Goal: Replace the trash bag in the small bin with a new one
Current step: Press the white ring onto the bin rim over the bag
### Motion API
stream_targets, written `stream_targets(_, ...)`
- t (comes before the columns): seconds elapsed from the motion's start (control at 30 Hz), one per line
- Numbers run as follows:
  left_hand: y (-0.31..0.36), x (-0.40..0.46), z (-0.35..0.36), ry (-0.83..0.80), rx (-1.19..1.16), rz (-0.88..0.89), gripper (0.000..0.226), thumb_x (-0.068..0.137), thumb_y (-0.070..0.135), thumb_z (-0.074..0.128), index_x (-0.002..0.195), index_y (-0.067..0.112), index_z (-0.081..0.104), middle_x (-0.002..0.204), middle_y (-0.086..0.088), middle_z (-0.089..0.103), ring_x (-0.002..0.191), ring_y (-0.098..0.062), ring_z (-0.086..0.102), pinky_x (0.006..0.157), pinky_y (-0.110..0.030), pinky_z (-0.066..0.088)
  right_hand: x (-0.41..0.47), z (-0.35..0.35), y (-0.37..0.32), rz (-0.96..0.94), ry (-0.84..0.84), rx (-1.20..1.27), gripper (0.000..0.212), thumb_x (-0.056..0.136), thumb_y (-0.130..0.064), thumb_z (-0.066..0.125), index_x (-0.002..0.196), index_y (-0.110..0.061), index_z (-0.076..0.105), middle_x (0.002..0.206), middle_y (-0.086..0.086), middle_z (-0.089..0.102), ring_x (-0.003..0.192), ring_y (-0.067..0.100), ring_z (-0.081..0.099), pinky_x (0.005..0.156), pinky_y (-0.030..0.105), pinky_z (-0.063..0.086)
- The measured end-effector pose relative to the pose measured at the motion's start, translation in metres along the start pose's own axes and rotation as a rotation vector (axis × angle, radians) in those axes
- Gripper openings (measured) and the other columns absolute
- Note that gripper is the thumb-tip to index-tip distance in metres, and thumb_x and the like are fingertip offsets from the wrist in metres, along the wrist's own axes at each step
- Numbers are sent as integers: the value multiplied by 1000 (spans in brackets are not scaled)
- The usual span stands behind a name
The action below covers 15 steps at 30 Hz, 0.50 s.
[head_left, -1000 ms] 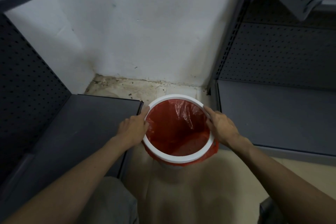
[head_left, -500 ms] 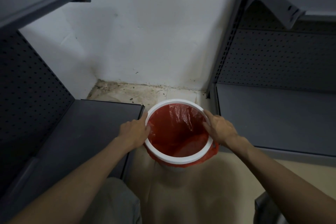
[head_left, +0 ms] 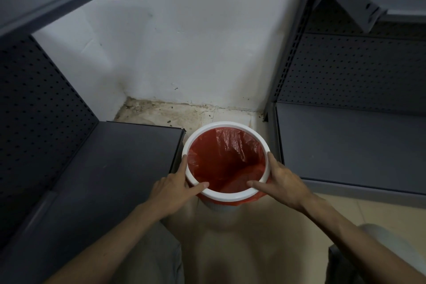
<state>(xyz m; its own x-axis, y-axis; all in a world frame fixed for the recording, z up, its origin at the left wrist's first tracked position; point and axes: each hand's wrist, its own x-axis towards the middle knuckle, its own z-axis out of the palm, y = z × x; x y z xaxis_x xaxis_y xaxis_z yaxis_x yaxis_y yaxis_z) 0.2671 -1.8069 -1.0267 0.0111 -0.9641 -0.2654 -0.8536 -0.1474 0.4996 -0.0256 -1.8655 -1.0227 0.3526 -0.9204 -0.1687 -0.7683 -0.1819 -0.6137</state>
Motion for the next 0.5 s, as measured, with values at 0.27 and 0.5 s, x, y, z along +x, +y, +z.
stream_targets(0.27,-1,3,8,-4,182,9,109,81,79,44,155,23,-13,117,1,64,95,-14,66,88,-35,55,-7,7,0,22,-11,-111,104,79,-68,58,149,-31,-9,142,-1,49,113,20,61,89,38,53)
stream_targets(0.5,-8,30,-9,157,40,56,66,88,61,54,144,36,29,104,10,69,81,-5,68,67,-22,54,16,-14,-6,58,-31,-201,77,85,-62,55,143,-27,21,127,3,56,101,20,64,87,39,52)
